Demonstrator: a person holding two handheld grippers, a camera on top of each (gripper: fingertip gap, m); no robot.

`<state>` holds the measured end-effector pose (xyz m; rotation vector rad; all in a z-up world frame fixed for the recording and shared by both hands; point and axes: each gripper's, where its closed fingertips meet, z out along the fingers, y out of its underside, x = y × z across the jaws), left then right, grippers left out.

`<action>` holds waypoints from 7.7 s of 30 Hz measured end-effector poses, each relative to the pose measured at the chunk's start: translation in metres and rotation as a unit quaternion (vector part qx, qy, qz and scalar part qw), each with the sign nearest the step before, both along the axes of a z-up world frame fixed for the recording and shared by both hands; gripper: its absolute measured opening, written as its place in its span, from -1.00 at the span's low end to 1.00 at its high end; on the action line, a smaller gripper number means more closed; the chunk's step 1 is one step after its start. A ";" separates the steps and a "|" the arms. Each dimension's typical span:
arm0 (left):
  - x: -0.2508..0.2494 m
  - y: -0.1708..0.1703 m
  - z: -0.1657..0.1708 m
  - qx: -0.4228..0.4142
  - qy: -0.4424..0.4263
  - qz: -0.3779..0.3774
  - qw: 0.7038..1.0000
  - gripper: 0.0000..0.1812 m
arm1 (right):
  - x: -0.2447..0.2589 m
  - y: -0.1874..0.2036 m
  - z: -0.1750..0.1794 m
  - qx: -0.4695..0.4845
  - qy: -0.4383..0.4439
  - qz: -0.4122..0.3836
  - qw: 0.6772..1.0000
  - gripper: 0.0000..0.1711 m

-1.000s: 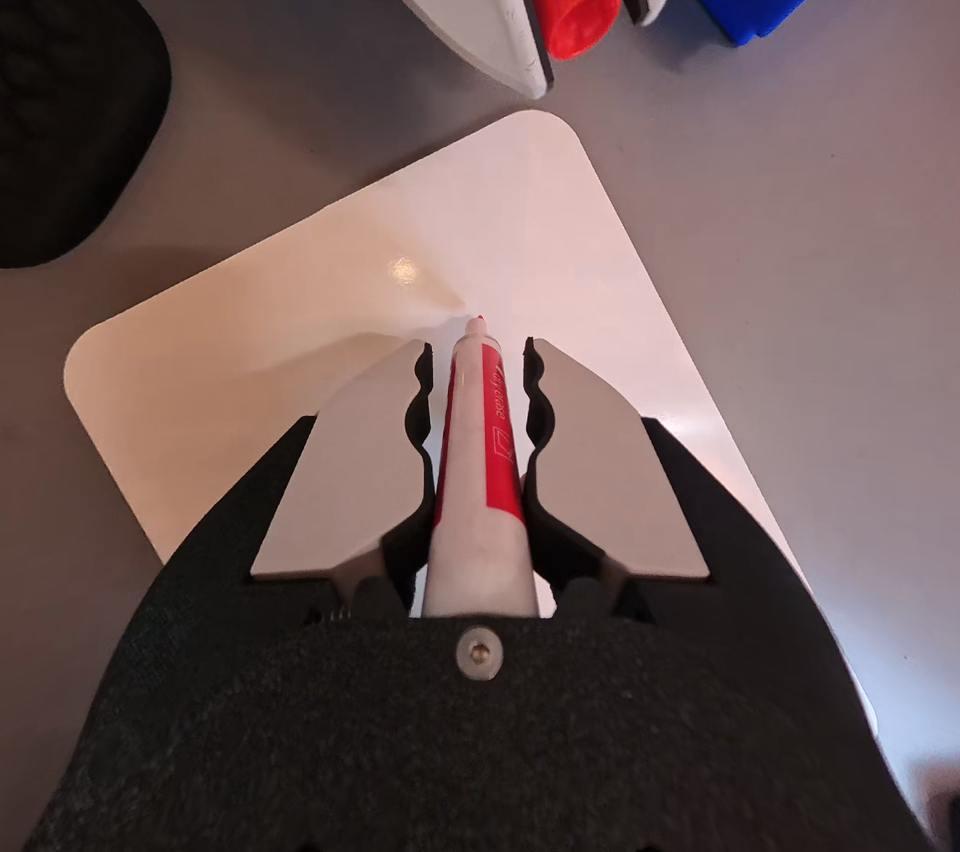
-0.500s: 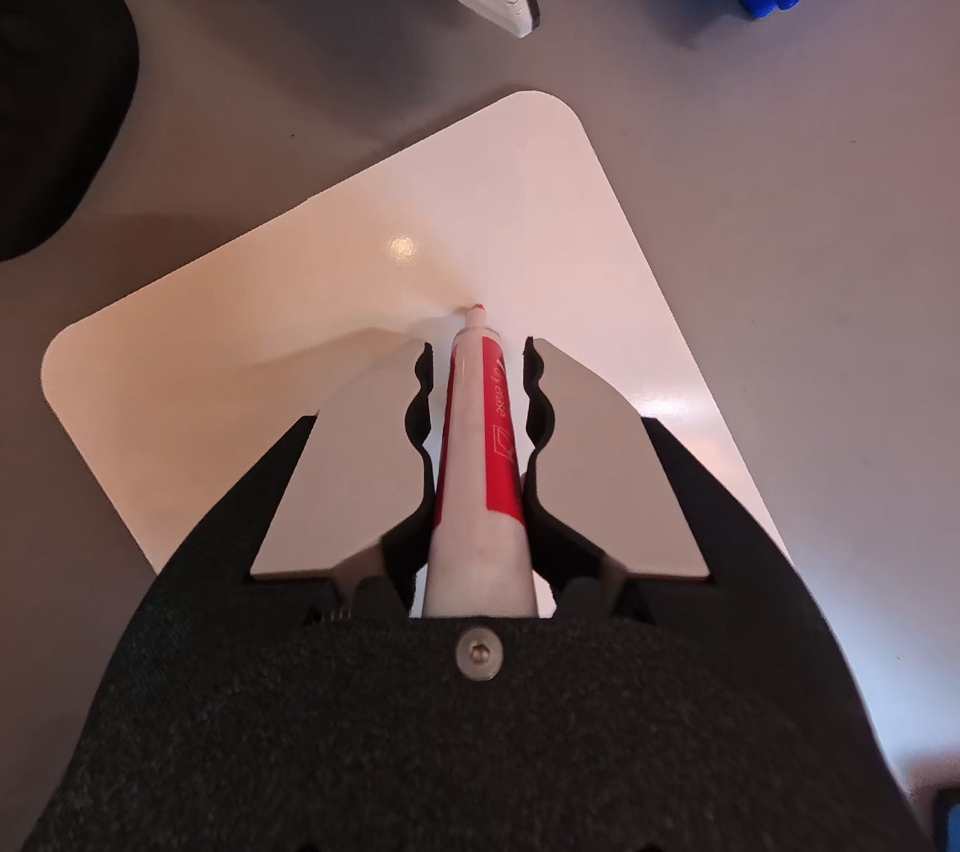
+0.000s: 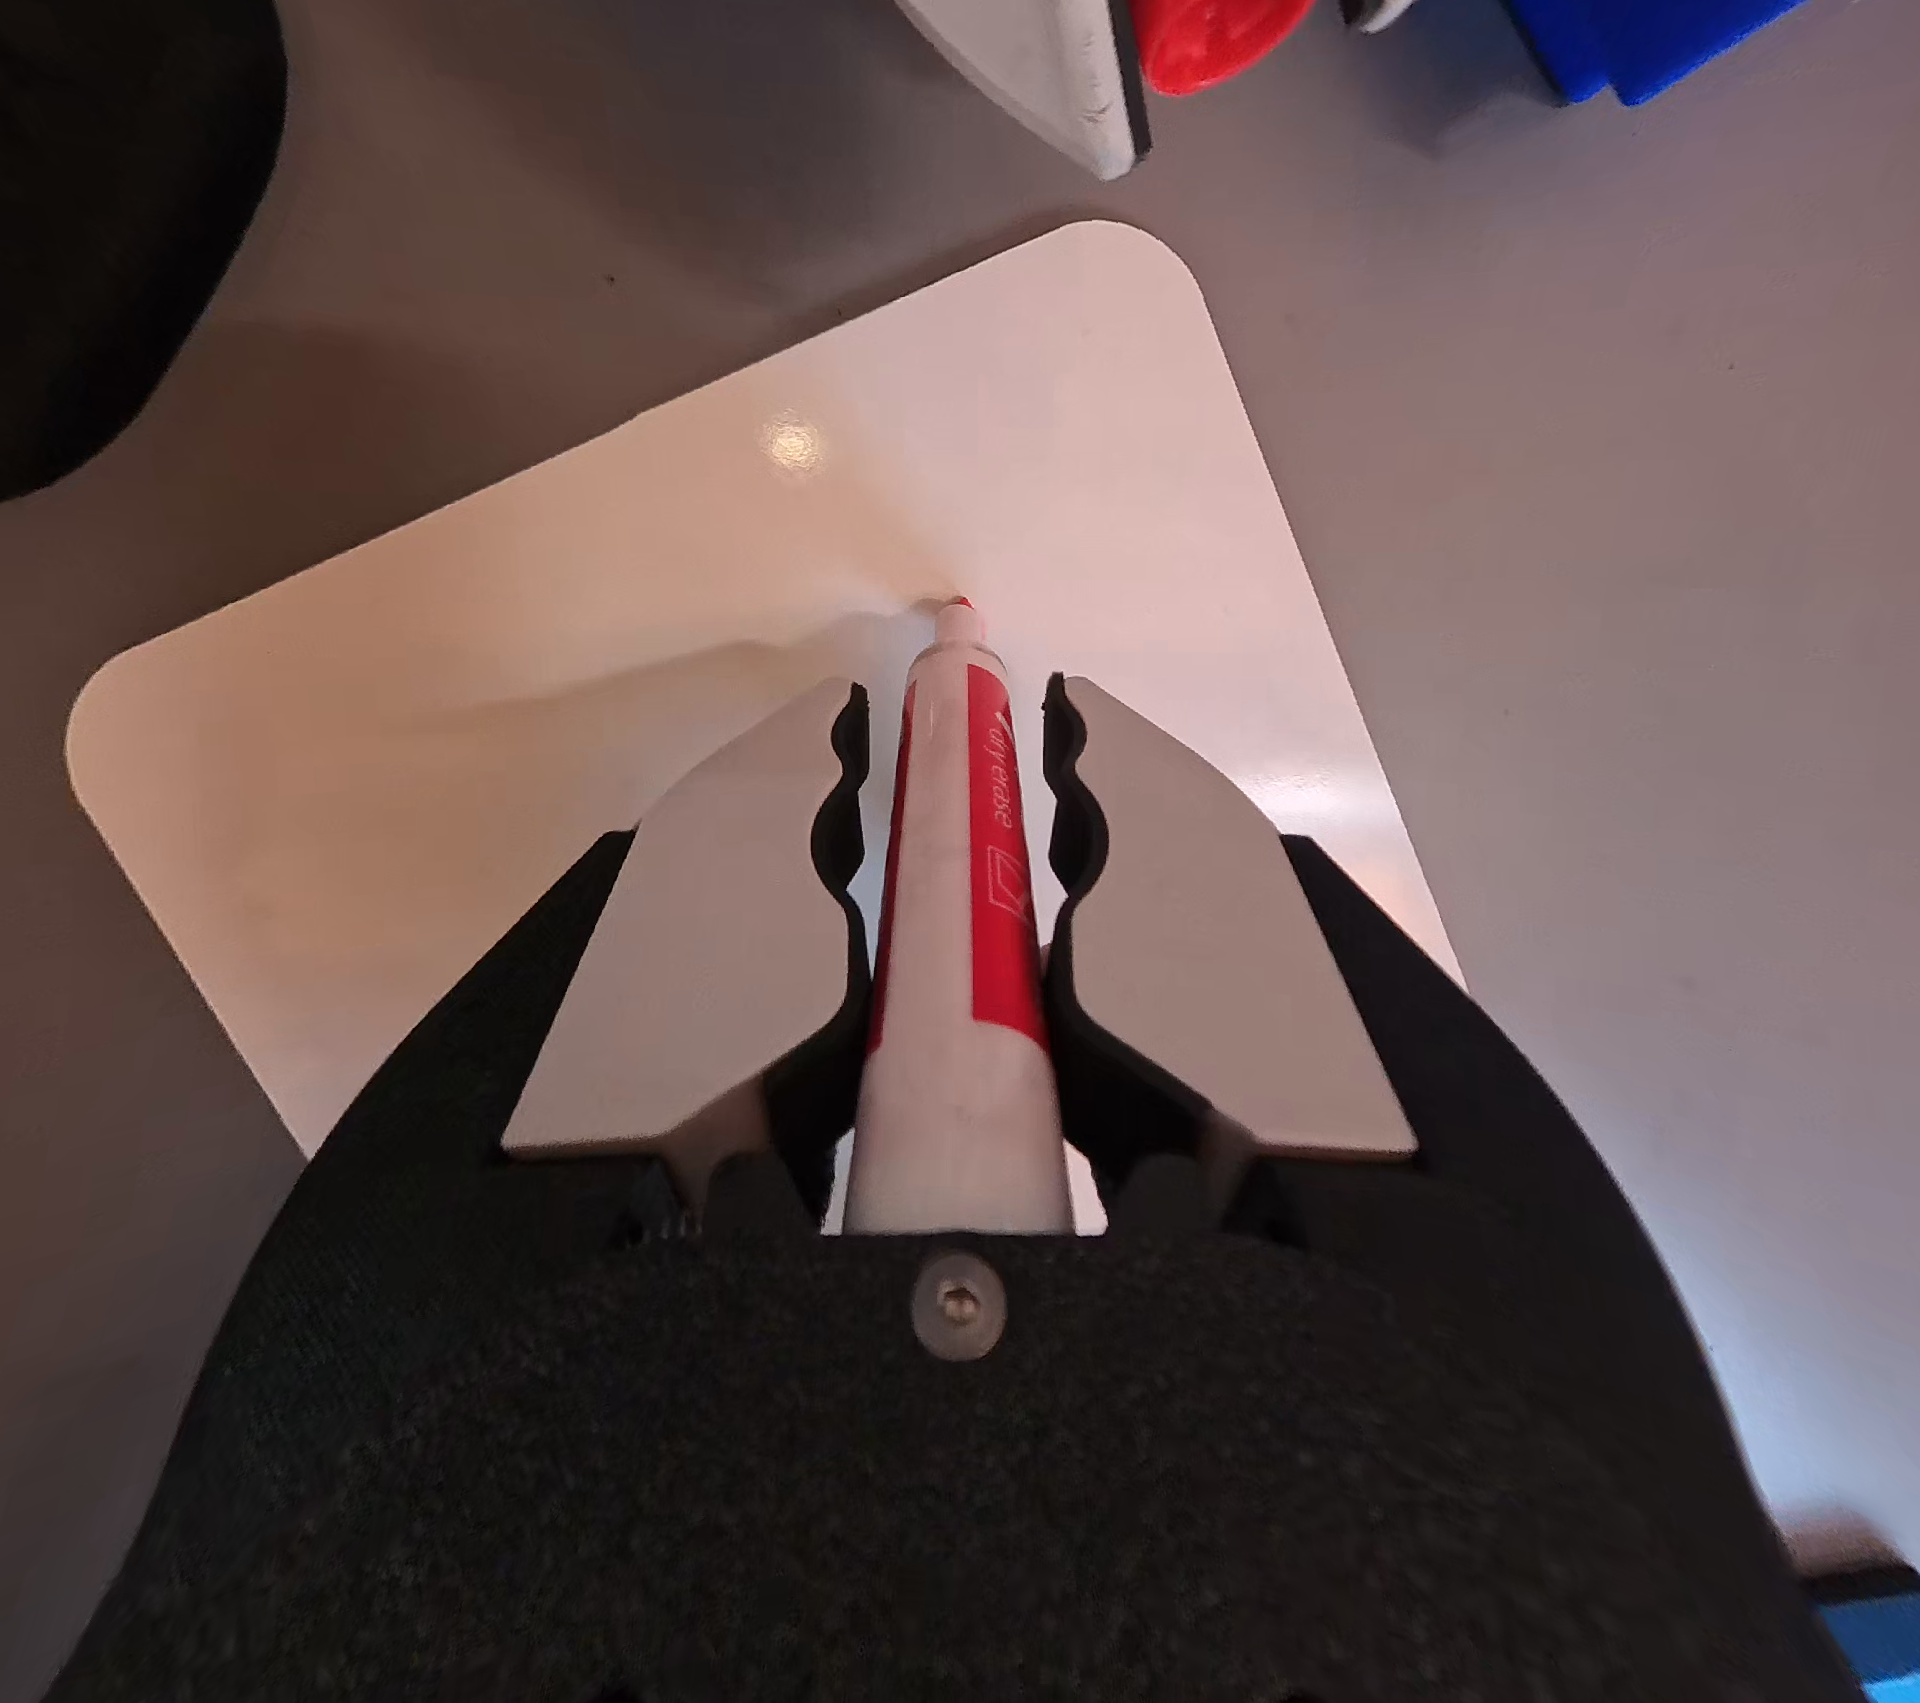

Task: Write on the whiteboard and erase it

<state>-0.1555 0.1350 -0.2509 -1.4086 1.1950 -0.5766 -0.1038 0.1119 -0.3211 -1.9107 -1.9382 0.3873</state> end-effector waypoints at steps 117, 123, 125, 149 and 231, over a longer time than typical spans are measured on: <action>0.007 -0.005 -0.012 -0.017 0.018 -0.014 1.000 -0.78 | 0.061 0.011 0.000 0.008 -0.038 -0.027 0.999 -0.61; 0.007 -0.005 -0.011 -0.016 0.016 -0.012 1.000 -0.78 | 0.068 -0.011 0.000 0.009 -0.046 -0.011 0.999 -0.61; 0.007 -0.005 -0.011 -0.016 0.017 -0.012 1.000 -0.78 | 0.070 -0.018 0.000 0.009 -0.049 -0.006 0.999 -0.61; 0.006 -0.004 -0.012 -0.016 0.021 -0.012 1.000 -0.78 | 0.060 0.011 0.010 0.036 -0.051 0.002 0.998 -0.63; 0.007 -0.007 -0.014 -0.016 0.029 -0.016 0.999 -0.78 | 0.119 -0.001 0.001 0.030 -0.119 -0.029 0.992 -0.62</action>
